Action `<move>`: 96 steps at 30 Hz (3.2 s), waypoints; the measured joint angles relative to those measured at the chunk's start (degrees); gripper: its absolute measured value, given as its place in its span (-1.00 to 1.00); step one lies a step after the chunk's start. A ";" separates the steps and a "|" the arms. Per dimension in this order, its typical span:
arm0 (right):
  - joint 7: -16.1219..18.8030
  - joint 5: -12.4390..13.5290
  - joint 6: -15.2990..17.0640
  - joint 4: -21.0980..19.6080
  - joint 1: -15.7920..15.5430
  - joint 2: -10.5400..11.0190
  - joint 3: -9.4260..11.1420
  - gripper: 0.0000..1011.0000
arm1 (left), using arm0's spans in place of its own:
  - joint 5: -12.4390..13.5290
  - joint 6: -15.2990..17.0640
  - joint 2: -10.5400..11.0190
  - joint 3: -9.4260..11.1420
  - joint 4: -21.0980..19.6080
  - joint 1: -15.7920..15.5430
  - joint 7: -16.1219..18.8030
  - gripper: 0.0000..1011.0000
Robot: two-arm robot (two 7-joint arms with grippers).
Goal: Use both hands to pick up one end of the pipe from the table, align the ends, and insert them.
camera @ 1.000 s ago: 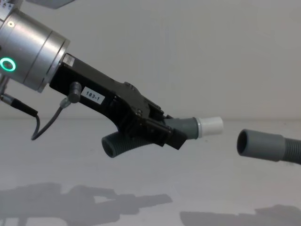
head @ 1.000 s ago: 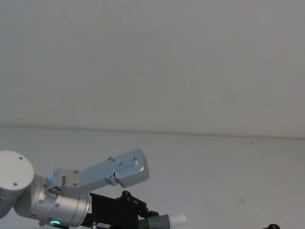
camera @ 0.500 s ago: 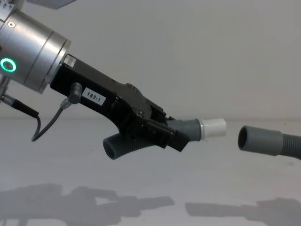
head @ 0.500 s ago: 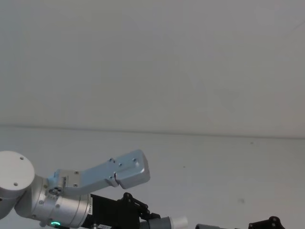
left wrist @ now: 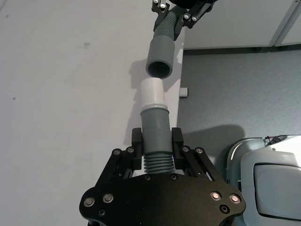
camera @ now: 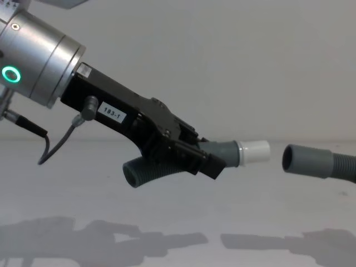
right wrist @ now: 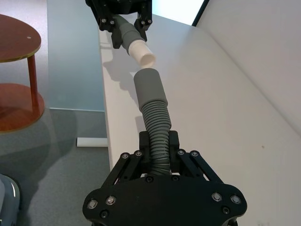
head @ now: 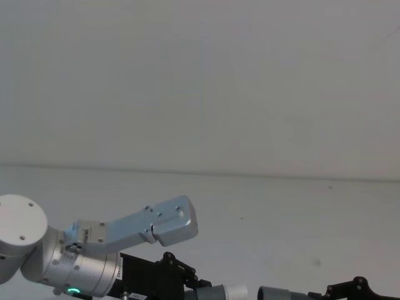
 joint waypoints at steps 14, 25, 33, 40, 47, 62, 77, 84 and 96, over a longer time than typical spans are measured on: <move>1.10 0.63 -0.85 -0.02 0.75 0.12 -0.01 -0.60 | 0.39 -0.52 -1.01 0.62 1.59 -0.99 -1.11 -0.35; 1.34 0.95 -0.92 -0.59 1.11 0.28 0.03 -0.60 | 0.49 -1.02 -1.73 1.10 2.65 -1.74 -1.78 -0.35; 1.24 0.63 -0.71 -0.76 1.39 0.27 -0.33 -0.60 | 0.44 -1.06 -1.85 1.26 2.78 -2.03 -1.93 -0.35; 0.98 -0.02 -0.58 -0.62 1.63 0.15 -0.71 -0.60 | 0.35 -1.06 -1.86 1.39 2.78 -2.23 -2.07 -0.35; 0.79 -0.67 -0.40 0.05 2.10 -0.14 -1.13 -0.60 | 0.19 -0.96 -1.79 1.55 2.65 -2.53 -2.22 -0.35; 0.49 -1.06 0.12 1.27 3.19 -0.80 -1.42 -0.60 | -0.27 -0.82 -1.79 2.06 2.80 -3.20 -2.79 -0.35; 0.74 -0.95 -0.26 1.77 3.94 -1.12 -1.53 -0.60 | -0.54 -1.04 -2.05 2.50 3.64 -3.82 -3.21 -0.35; 1.22 -0.99 -1.16 1.89 4.10 -1.13 -1.64 -0.60 | -0.55 -1.35 -2.28 2.66 4.31 -4.18 -3.54 -0.35; 1.65 -1.35 -2.29 1.97 4.24 -1.08 -1.88 -0.60 | -0.55 -1.88 -2.64 2.89 5.25 -4.64 -4.01 -0.35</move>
